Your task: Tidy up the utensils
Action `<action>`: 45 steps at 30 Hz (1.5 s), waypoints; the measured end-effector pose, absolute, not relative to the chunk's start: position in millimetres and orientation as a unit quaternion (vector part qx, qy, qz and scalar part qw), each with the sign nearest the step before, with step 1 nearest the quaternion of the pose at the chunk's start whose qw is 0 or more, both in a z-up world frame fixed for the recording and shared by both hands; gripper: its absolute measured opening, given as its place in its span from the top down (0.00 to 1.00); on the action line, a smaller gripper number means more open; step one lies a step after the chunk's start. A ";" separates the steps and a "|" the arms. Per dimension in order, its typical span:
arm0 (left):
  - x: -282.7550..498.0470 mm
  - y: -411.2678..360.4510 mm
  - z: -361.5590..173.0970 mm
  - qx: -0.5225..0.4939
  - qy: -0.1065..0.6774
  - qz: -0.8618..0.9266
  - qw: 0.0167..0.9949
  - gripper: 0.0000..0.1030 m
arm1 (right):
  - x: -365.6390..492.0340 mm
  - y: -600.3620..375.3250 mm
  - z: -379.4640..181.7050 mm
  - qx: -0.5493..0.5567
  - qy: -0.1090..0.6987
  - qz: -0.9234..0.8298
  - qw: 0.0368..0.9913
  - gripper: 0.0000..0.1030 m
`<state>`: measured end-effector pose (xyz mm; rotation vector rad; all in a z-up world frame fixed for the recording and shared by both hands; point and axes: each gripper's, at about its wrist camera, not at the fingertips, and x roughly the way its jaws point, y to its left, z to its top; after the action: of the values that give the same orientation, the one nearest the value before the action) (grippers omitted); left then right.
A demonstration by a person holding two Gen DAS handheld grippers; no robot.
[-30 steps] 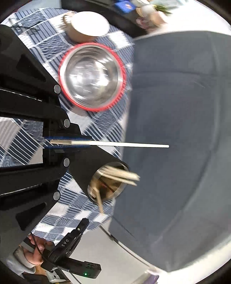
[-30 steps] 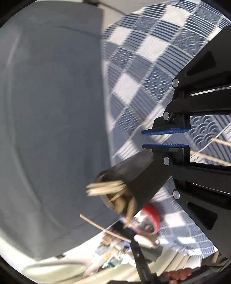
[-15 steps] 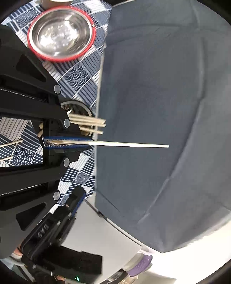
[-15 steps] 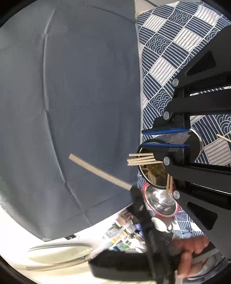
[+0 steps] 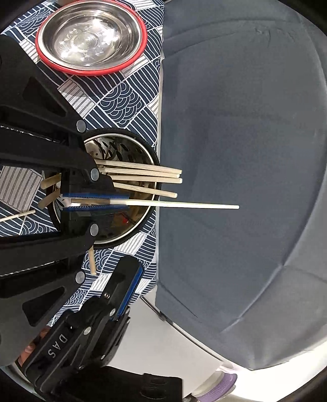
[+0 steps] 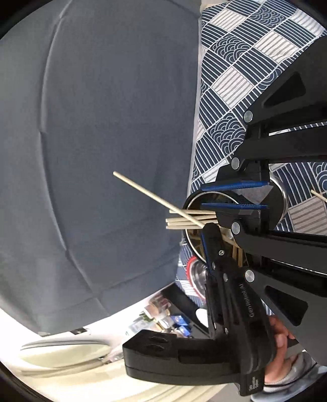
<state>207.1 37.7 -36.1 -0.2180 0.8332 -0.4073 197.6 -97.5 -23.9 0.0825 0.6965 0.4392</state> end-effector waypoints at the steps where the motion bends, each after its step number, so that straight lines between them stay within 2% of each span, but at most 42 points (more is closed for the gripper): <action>1: 207.7 36.9 -38.7 -0.104 0.406 -0.194 0.887 0.96 | 198.6 -96.7 -25.3 0.037 0.340 0.214 0.915 0.89; 12: 211.3 25.9 -46.6 -0.060 0.416 -0.187 0.888 0.93 | 205.8 -104.4 -38.1 0.042 0.353 0.205 0.912 0.89; 13: 211.2 26.7 -46.1 -0.063 0.414 -0.190 0.888 0.87 | 206.1 -105.7 -38.8 0.043 0.354 0.204 0.912 0.89; 14: 210.6 26.7 -44.3 -0.065 0.410 -0.198 0.888 0.73 | 206.4 -107.3 -39.8 0.043 0.354 0.200 0.912 0.88; 15: 208.4 26.0 -40.9 -0.064 0.403 -0.207 0.889 0.62 | 206.0 -108.2 -40.2 0.042 0.355 0.197 0.913 0.78; 17: 204.6 26.6 -36.4 -0.047 0.388 -0.188 0.901 0.35 | 205.4 -115.2 -41.4 0.044 0.349 0.181 0.918 0.78; 19: 203.0 27.4 -35.6 -0.045 0.384 -0.199 0.900 0.31 | 206.1 -124.5 -43.8 0.058 0.350 0.169 0.919 0.66; 20: 202.4 27.6 -34.3 -0.046 0.386 -0.200 0.900 0.26 | 206.0 -127.5 -44.4 0.063 0.351 0.163 0.920 0.58; 22: 199.7 32.1 -28.7 -0.061 0.379 -0.201 0.901 0.18 | 203.7 -134.1 -45.0 0.071 0.347 0.157 0.922 0.53; 24: 196.1 40.4 -22.8 -0.077 0.364 -0.202 0.906 0.17 | 201.1 -139.1 -45.8 0.070 0.345 0.148 0.924 0.44; 27: 191.5 50.7 -14.5 -0.091 0.347 -0.205 0.911 0.14 | 198.8 -145.2 -47.4 0.071 0.344 0.139 0.926 0.42; 30: 187.2 65.0 -7.6 -0.103 0.338 -0.197 0.914 0.06 | 195.9 -150.3 -52.5 0.074 0.351 0.130 0.924 0.39; 45: 214.9 109.9 -8.9 -0.119 0.377 -0.142 0.908 0.06 | 206.8 -176.9 -82.4 0.101 0.398 0.090 0.907 0.19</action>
<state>214.9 109.9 -8.9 -0.2451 0.7773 -0.2926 206.8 -176.9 -82.4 0.2080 0.8220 0.1850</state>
